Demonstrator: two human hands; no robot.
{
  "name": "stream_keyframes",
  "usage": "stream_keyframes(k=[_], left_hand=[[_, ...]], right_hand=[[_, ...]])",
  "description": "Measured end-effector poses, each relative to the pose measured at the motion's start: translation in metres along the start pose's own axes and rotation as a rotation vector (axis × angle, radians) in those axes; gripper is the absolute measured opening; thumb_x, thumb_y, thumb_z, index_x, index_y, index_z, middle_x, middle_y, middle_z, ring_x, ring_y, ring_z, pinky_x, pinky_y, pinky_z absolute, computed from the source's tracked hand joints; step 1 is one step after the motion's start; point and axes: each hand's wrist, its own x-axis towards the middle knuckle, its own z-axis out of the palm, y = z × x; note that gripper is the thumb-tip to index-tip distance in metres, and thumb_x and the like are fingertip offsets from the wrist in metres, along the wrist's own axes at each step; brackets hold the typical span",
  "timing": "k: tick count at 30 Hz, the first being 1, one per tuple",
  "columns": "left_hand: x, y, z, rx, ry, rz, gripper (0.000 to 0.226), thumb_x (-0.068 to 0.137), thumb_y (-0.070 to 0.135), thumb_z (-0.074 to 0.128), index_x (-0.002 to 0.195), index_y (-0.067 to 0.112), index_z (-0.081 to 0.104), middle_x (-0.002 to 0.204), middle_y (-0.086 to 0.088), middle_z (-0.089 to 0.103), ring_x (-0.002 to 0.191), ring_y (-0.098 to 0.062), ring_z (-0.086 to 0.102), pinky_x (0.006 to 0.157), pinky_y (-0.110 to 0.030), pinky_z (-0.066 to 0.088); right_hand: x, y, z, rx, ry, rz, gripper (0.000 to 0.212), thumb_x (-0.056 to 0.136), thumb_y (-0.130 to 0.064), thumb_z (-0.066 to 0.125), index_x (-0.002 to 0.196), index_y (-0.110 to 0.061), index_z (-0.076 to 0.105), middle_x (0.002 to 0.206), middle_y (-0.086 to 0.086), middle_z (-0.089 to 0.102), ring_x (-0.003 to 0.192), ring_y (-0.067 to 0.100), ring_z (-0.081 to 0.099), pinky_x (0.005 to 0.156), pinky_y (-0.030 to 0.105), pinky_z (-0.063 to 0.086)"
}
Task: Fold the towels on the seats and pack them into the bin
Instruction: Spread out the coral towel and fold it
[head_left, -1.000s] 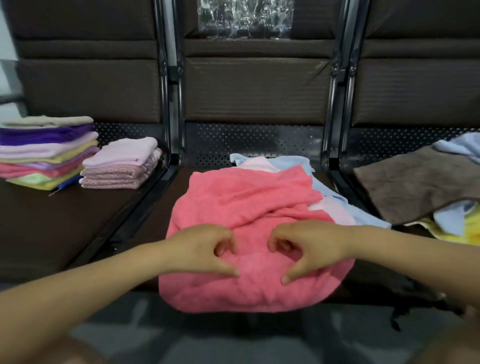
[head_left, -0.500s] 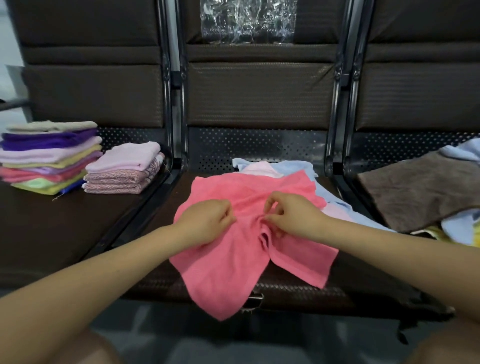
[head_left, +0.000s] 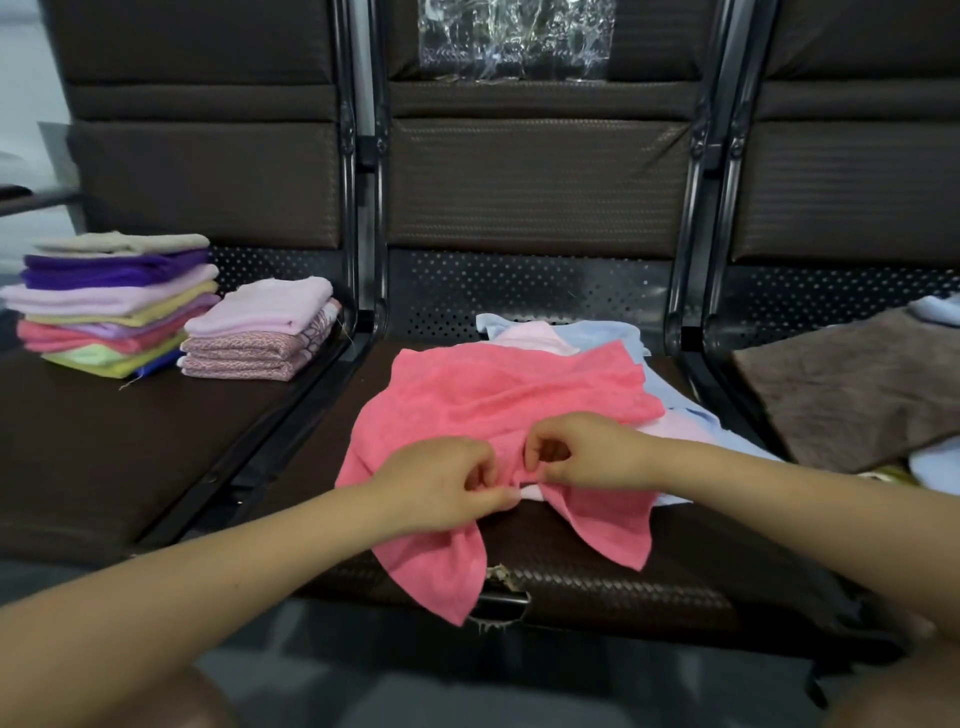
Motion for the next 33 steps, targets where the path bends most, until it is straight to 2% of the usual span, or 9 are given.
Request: stream_keyframes(k=[4, 7, 9, 14, 16, 19, 21, 25, 33], left_hand=[[-0.006, 0.003, 0.002, 0.090, -0.036, -0.002, 0.042, 0.078, 0.061, 0.061, 0.091, 0.022, 0.053, 0.086, 0.009, 0.054, 0.079, -0.013, 0.051, 0.070, -0.035, 0.047], [-0.003, 0.001, 0.001, 0.126, -0.011, 0.023, 0.029, 0.089, 0.046, 0.056, 0.079, 0.020, 0.047, 0.081, 0.005, 0.051, 0.077, -0.016, 0.049, 0.066, -0.033, 0.041], [0.001, 0.000, -0.003, 0.061, 0.011, 0.001, 0.031, 0.094, 0.032, 0.052, 0.068, 0.022, 0.040, 0.070, 0.006, 0.046, 0.071, -0.018, 0.046, 0.062, -0.031, 0.033], [0.006, -0.004, -0.032, -0.224, 0.243, -0.062, 0.014, 0.094, 0.010, 0.046, 0.088, 0.013, 0.058, 0.080, 0.000, 0.062, 0.076, -0.018, 0.055, 0.070, -0.034, 0.042], [0.004, -0.004, -0.042, -0.226, 0.344, -0.012, 0.022, 0.094, 0.007, 0.044, 0.106, 0.019, 0.059, 0.074, 0.015, 0.059, 0.069, -0.003, 0.052, 0.064, -0.021, 0.037], [0.002, 0.000, -0.050, -0.270, 0.290, 0.058, 0.031, 0.098, 0.008, 0.042, 0.121, 0.025, 0.056, 0.068, 0.029, 0.056, 0.067, 0.007, 0.052, 0.064, -0.007, 0.035], [0.003, -0.002, -0.051, -0.283, 0.190, 0.119, 0.024, 0.100, 0.012, 0.044, 0.115, 0.017, 0.061, 0.092, 0.020, 0.064, 0.084, 0.000, 0.056, 0.079, -0.013, 0.041], [0.008, -0.020, -0.055, -0.305, 0.038, 0.077, 0.019, 0.098, 0.020, 0.051, 0.099, 0.015, 0.068, 0.090, 0.002, 0.068, 0.084, -0.004, 0.059, 0.080, -0.026, 0.045], [0.018, -0.081, -0.069, -0.366, 0.022, -0.286, 0.026, 0.095, 0.021, 0.055, 0.076, 0.006, 0.066, 0.072, -0.006, 0.061, 0.068, -0.010, 0.051, 0.066, -0.026, 0.039]], right_hand=[[0.000, 0.001, -0.014, 0.475, 0.046, 0.144, 0.017, 0.091, -0.003, 0.057, 0.093, -0.018, 0.063, 0.093, 0.001, 0.065, 0.084, 0.012, 0.060, 0.071, 0.019, 0.052], [-0.003, -0.001, -0.031, 1.172, 0.047, 0.260, 0.025, 0.096, 0.004, 0.042, 0.099, -0.014, 0.059, 0.088, 0.005, 0.060, 0.078, 0.015, 0.058, 0.066, 0.025, 0.053], [-0.006, -0.001, -0.046, 1.356, 0.063, 0.309, 0.027, 0.096, 0.004, 0.040, 0.104, -0.013, 0.058, 0.088, 0.007, 0.059, 0.077, 0.016, 0.056, 0.071, 0.029, 0.050], [-0.013, 0.009, -0.064, 0.934, 0.168, 0.297, 0.015, 0.094, -0.016, 0.057, 0.101, -0.013, 0.070, 0.110, 0.004, 0.069, 0.099, 0.017, 0.064, 0.089, 0.025, 0.050], [-0.017, 0.015, -0.068, 0.745, 0.151, 0.229, 0.032, 0.085, -0.034, 0.065, 0.105, -0.010, 0.072, 0.112, 0.004, 0.070, 0.106, 0.019, 0.065, 0.095, 0.029, 0.049], [-0.023, 0.021, -0.073, 0.654, 0.014, 0.182, 0.065, 0.072, -0.051, 0.071, 0.103, 0.006, 0.065, 0.095, 0.009, 0.068, 0.083, 0.020, 0.063, 0.081, 0.031, 0.050], [-0.025, 0.028, -0.076, 0.519, -0.082, 0.177, 0.072, 0.068, -0.060, 0.075, 0.093, 0.005, 0.062, 0.086, 0.009, 0.060, 0.078, 0.019, 0.057, 0.077, 0.033, 0.047], [-0.029, 0.049, -0.081, 0.394, -0.175, 0.248, 0.041, 0.073, -0.052, 0.076, 0.067, -0.014, 0.060, 0.070, 0.002, 0.062, 0.065, 0.012, 0.059, 0.067, 0.026, 0.048], [-0.027, 0.087, -0.087, 0.725, 0.160, 0.372, 0.061, 0.070, -0.043, 0.078, 0.115, -0.002, 0.066, 0.109, 0.011, 0.070, 0.098, 0.025, 0.067, 0.084, 0.032, 0.051]])
